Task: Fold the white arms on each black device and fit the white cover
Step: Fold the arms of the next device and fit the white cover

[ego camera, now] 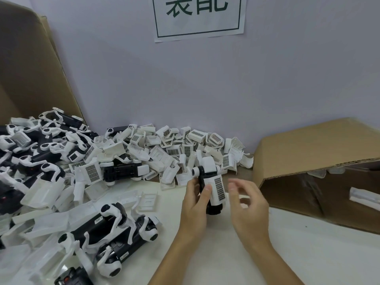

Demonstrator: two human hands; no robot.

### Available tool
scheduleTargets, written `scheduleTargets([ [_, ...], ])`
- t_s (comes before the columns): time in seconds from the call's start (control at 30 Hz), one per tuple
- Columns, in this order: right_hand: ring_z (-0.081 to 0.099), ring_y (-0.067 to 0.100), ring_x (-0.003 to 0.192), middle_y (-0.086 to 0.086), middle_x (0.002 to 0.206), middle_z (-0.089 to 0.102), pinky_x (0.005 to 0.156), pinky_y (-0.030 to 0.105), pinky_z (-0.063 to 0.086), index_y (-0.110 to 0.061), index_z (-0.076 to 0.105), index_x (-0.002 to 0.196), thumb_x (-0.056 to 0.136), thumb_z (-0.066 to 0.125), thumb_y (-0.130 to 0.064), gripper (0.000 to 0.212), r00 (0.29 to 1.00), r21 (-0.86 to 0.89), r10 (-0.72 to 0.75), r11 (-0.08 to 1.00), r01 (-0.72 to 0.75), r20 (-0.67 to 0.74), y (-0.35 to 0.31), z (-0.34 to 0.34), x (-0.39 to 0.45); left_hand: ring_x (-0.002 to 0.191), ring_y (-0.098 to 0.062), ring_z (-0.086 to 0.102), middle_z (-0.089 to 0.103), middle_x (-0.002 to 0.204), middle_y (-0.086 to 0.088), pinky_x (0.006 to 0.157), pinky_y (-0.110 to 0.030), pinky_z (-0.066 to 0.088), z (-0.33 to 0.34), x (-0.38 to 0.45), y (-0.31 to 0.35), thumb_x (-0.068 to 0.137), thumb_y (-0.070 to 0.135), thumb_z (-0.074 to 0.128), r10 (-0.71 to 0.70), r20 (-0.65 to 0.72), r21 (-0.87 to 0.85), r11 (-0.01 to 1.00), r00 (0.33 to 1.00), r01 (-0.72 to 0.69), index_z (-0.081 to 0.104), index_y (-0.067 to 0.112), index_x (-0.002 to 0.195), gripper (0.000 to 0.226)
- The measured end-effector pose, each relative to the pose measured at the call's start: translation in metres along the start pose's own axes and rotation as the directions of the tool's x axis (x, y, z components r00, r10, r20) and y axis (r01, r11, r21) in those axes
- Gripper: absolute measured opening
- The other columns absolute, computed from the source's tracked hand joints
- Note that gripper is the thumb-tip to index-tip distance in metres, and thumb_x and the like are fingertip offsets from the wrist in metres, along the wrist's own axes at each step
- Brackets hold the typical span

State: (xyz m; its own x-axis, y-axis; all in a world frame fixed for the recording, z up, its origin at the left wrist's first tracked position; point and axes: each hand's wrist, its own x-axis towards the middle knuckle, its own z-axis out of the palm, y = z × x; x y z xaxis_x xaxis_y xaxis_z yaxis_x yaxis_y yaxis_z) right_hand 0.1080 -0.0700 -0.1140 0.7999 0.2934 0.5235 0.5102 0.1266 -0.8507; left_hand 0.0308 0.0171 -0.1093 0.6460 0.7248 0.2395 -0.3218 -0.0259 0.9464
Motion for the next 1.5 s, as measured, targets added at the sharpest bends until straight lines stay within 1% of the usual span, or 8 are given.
scheduleTargets([
  [0.13, 0.067, 0.0, 0.094, -0.02, 0.101, 0.071, 0.07, 0.014, 0.053, -0.05, 0.061, 0.111, 0.089, 0.073, -0.018, 0.041, 0.968, 0.073, 0.033, 0.996, -0.053, 0.247, -0.001, 0.002, -0.004, 0.102, 0.009, 0.063, 0.07, 0.108, 0.028, 0.079, -0.006, 0.045, 0.002, 0.0, -0.003, 0.105, 0.002, 0.037, 0.047, 0.067, 0.123, 0.991, 0.997, -0.055, 0.057, 0.033, 0.12, 0.04],
  [0.53, 0.058, -0.004, 0.086, -0.007, 0.091, 0.058, 0.064, 0.002, 0.041, -0.02, 0.071, 0.1, 0.087, 0.074, -0.028, 0.015, 0.998, -0.147, -0.026, 0.988, 0.035, 0.065, 0.001, 0.007, -0.004, 0.107, -0.01, 0.068, 0.073, 0.113, 0.011, 0.088, -0.022, 0.054, 0.003, -0.001, -0.006, 0.105, 0.003, 0.041, 0.114, 0.118, 0.241, 0.96, 0.986, -0.14, 0.059, 0.021, 0.136, 0.04],
  [0.73, 0.056, 0.002, 0.087, -0.016, 0.093, 0.051, 0.066, 0.012, 0.042, -0.031, 0.065, 0.102, 0.091, 0.061, -0.045, 0.019, 0.984, -0.25, -0.023, 0.966, 0.068, 0.177, -0.002, 0.005, -0.006, 0.06, 0.004, 0.053, 0.063, 0.067, 0.021, 0.058, -0.01, 0.041, 0.002, -0.002, 0.001, 0.099, 0.016, 0.047, 0.099, 0.081, 0.182, 0.977, 0.992, -0.112, 0.073, 0.04, 0.097, 0.036],
  [0.8, 0.056, 0.001, 0.089, -0.019, 0.097, 0.047, 0.069, 0.016, 0.046, -0.036, 0.058, 0.112, 0.094, 0.052, -0.051, 0.024, 0.969, -0.304, -0.042, 0.945, 0.118, 0.245, -0.003, 0.003, -0.008, 0.067, -0.001, 0.064, 0.07, 0.077, 0.018, 0.061, -0.014, 0.049, 0.003, -0.004, 0.002, 0.096, 0.024, 0.054, 0.109, 0.094, 0.177, 0.976, 0.99, -0.125, 0.07, 0.018, 0.113, 0.024],
  [0.9, 0.058, 0.005, 0.096, -0.016, 0.104, 0.049, 0.078, 0.014, 0.048, -0.035, 0.055, 0.128, 0.098, 0.05, -0.036, 0.03, 0.93, -0.205, -0.079, 0.965, 0.161, 0.359, -0.006, 0.005, -0.012, 0.089, -0.013, 0.072, 0.076, 0.098, 0.006, 0.072, -0.021, 0.055, 0.0, 0.0, 0.0, 0.099, 0.02, 0.061, 0.119, -0.021, 0.149, 0.982, 0.993, -0.115, 0.069, 0.018, 0.114, 0.017],
  [1.0, 0.062, 0.005, 0.096, -0.006, 0.103, 0.06, 0.074, 0.011, 0.046, -0.035, 0.066, 0.116, 0.096, 0.052, -0.038, 0.024, 0.961, 0.002, 0.013, 1.0, -0.014, 0.278, -0.01, 0.007, -0.011, 0.087, -0.012, 0.071, 0.076, 0.094, -0.001, 0.07, -0.017, 0.052, 0.0, 0.001, 0.003, 0.1, 0.019, 0.057, 0.074, -0.059, 0.087, 0.994, 0.996, -0.068, 0.073, 0.016, 0.103, 0.016],
  [1.17, 0.072, 0.02, 0.095, 0.006, 0.096, 0.077, 0.081, 0.033, 0.057, -0.016, 0.075, 0.102, 0.087, 0.055, -0.047, 0.04, 0.899, 0.239, 0.292, 0.895, -0.377, 0.326, -0.012, 0.004, -0.002, 0.08, -0.009, 0.069, 0.074, 0.085, 0.002, 0.067, -0.017, 0.05, 0.009, -0.005, 0.001, 0.097, 0.028, 0.056, 0.079, 0.068, 0.13, 0.988, 0.995, -0.087, 0.072, 0.017, 0.098, 0.019],
  [1.5, 0.074, 0.02, 0.076, 0.013, 0.081, 0.076, 0.059, 0.022, 0.055, -0.011, 0.08, 0.083, 0.091, 0.064, -0.036, 0.031, 0.87, 0.319, 0.393, 0.818, -0.479, 0.298, -0.017, 0.003, 0.001, 0.073, -0.029, 0.069, 0.074, 0.078, -0.013, 0.066, -0.041, 0.054, 0.01, -0.003, 0.004, 0.104, 0.026, 0.05, 0.044, 0.011, 0.189, 0.981, 0.999, -0.045, 0.076, 0.009, 0.083, 0.037],
])
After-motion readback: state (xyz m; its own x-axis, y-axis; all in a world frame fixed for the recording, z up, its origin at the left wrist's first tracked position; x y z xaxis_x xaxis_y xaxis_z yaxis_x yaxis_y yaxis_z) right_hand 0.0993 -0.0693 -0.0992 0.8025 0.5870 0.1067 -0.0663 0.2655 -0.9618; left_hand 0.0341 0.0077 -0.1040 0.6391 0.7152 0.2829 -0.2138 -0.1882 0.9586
